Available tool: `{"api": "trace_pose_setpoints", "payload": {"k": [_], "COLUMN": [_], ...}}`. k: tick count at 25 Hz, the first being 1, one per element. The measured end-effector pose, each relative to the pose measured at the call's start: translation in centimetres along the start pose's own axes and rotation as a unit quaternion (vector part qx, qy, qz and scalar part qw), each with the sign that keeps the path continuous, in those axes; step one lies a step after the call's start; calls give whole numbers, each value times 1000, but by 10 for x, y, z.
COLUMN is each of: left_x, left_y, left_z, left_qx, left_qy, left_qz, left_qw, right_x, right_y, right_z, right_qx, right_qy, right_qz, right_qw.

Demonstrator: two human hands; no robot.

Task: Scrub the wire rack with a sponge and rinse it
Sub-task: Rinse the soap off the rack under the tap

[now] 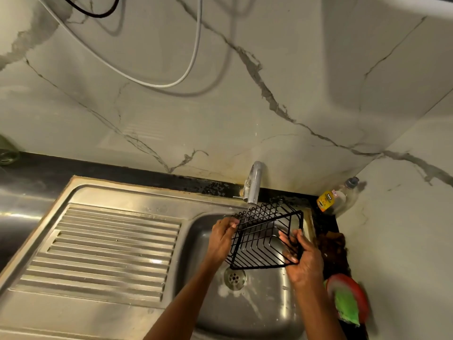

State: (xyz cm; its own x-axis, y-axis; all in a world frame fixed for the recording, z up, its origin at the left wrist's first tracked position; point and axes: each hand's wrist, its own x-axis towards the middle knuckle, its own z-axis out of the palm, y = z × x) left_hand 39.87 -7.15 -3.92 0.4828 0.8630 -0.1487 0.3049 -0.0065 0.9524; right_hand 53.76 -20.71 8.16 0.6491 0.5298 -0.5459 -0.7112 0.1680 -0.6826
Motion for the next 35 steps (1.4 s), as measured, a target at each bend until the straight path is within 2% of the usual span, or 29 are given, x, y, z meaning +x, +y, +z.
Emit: {"api": "trace_pose_setpoints", "payload": {"k": [4,7,9,13,16,19,22,28,32,35], "left_x": [-1,5,12,20,21,26,29,29,29,26], "left_y": [8,19,27,36,36,37,38,47,52,54], "left_z": [5,9,9,7,8,7,2,7,18,16], "left_qx": [0,34,48,-100,-99,-78,-124,-161,-133,-151], "left_qy": [-39,-122,-147,-68,-51,-49,-79,-102,-37,-40], "left_qz": [34,-32,-81,-191,-251,-259,-296,-276,-264,-259], "left_qw": [999,991,985,974,961,961,944,942,955,953], "right_x": [-1,-2,-1,-2,-5,-10,-9,-6,-5,-4], "right_y": [-4,-2,-1,1,1,3,0,-10,-6,-4], "right_z": [4,5,3,-2,-1,1,-1,1,0,-4], "right_qx": [3,-34,-63,-96,-122,-160,-168,-173,-169,-140], "right_qy": [0,-11,-14,-5,-9,-18,-7,-14,-15,4], "right_qz": [-5,-16,-14,-12,-12,-15,-27,-41,-32,-31], "right_qw": [1000,999,998,995,992,987,985,984,985,990]}}
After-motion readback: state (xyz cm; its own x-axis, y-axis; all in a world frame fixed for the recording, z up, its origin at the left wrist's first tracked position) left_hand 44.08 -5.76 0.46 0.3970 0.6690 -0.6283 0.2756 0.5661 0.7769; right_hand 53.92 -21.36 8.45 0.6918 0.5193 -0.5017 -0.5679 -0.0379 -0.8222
